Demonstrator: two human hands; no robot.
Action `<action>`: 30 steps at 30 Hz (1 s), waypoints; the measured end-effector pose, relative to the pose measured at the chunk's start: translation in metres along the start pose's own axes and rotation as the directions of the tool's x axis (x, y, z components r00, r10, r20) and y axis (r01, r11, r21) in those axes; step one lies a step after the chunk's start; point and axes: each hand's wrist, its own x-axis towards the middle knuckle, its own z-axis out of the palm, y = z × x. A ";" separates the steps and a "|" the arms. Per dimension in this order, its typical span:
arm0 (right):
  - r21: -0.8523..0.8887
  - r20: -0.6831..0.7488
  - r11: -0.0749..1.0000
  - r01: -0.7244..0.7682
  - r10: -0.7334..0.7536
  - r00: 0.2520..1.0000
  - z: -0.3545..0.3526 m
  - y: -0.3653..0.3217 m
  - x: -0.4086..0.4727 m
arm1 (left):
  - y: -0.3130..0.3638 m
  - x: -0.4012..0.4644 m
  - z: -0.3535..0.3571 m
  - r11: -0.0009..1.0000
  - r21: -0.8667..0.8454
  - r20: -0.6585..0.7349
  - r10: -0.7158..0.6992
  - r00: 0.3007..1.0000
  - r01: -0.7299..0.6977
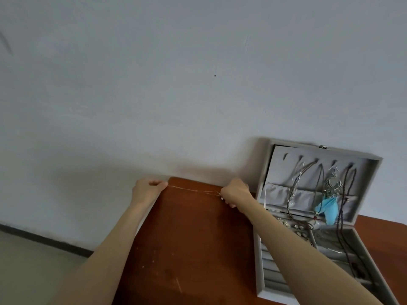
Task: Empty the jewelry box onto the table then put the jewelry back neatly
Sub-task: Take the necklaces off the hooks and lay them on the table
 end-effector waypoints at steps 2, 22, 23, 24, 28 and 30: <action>-0.036 -0.005 0.999 0.012 -0.012 1.000 0.001 0.001 0.004 | -0.001 0.003 0.002 1.000 0.003 -0.007 -0.010 1.000 0.010; 0.162 -0.128 0.935 0.316 -0.297 0.946 -0.071 0.021 -0.092 | 0.066 -0.095 0.040 0.853 0.086 0.031 0.514 0.858 -0.514; 0.143 -0.166 0.933 0.331 -0.307 0.937 -0.083 0.028 -0.097 | 0.074 -0.105 0.048 0.833 0.072 0.056 0.545 0.836 -0.548; 0.132 -0.205 0.929 0.346 -0.316 0.926 -0.094 0.036 -0.101 | 0.081 -0.113 0.055 0.813 0.066 0.081 0.573 0.815 -0.578; 0.179 -0.353 0.923 0.340 -0.262 0.898 -0.130 0.070 -0.102 | 0.108 -0.141 0.089 0.755 0.064 0.195 0.632 0.750 -0.653; 0.220 -0.394 0.919 0.326 -0.222 0.892 -0.141 0.081 -0.094 | 0.123 -0.151 0.107 0.765 0.043 0.230 0.618 0.752 -0.642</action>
